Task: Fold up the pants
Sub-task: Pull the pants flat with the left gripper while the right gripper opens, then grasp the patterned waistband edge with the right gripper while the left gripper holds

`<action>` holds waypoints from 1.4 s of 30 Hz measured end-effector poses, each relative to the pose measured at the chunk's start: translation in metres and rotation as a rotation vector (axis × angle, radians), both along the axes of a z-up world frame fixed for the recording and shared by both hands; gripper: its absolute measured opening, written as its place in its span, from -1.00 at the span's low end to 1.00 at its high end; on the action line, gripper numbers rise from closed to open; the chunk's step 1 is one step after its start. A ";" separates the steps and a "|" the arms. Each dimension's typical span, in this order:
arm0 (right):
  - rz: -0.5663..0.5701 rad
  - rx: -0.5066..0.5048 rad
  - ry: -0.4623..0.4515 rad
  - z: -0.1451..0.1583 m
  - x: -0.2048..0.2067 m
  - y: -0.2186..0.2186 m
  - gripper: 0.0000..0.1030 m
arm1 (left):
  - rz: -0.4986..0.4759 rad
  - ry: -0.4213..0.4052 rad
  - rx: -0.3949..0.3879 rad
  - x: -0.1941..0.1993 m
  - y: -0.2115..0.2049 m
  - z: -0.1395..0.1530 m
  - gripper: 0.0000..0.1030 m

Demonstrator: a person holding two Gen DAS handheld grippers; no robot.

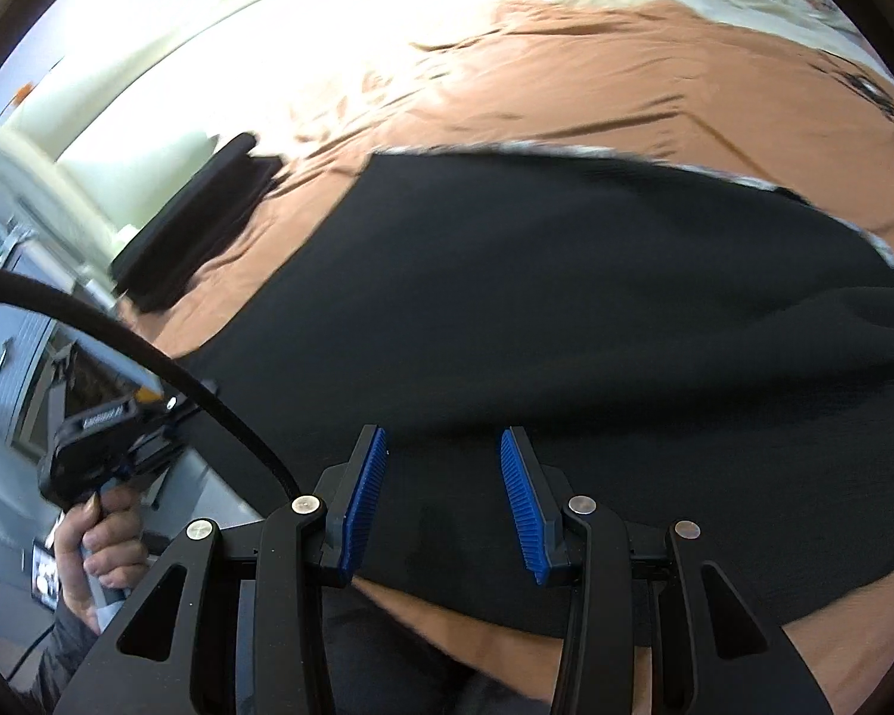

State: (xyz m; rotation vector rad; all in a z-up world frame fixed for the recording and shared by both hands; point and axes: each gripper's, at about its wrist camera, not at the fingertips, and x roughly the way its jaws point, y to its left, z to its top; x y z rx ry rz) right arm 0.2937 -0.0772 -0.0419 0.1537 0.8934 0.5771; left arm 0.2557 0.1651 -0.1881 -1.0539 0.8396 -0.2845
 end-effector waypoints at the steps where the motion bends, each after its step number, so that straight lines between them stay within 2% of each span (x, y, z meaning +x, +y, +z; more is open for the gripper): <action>1: 0.014 -0.008 0.000 -0.002 0.000 0.005 -0.25 | 0.002 -0.005 -0.003 0.000 0.001 0.002 -0.91; 7: 0.098 -0.098 0.114 -0.043 0.001 0.028 -0.25 | 0.006 -0.024 -0.012 -0.003 0.002 0.011 -0.91; 11: 0.110 -0.086 0.124 -0.038 0.006 0.019 -0.26 | -0.003 -0.005 0.009 0.000 0.000 0.007 -0.91; 15: 0.049 -0.072 0.068 -0.018 0.025 0.005 -0.25 | 0.015 0.017 -0.006 0.000 0.004 0.002 -0.90; 19: -0.027 -0.079 0.076 -0.015 0.054 -0.005 -0.26 | 0.024 0.031 -0.007 0.000 0.005 -0.002 -0.90; 27: -0.154 -0.097 0.127 -0.034 0.120 -0.014 -0.25 | 0.088 0.084 -0.028 0.000 0.008 -0.010 -0.90; 32: -0.207 -0.126 0.160 -0.054 0.154 0.003 -0.26 | 0.123 0.102 -0.015 -0.001 0.003 -0.006 -0.90; 35: -0.225 -0.135 0.153 -0.064 0.175 0.009 -0.38 | 0.133 0.111 -0.020 -0.001 0.003 -0.006 -0.90; 42: -0.236 -0.142 0.129 -0.063 0.209 0.022 -0.66 | 0.123 0.114 0.011 0.007 0.001 -0.005 -0.85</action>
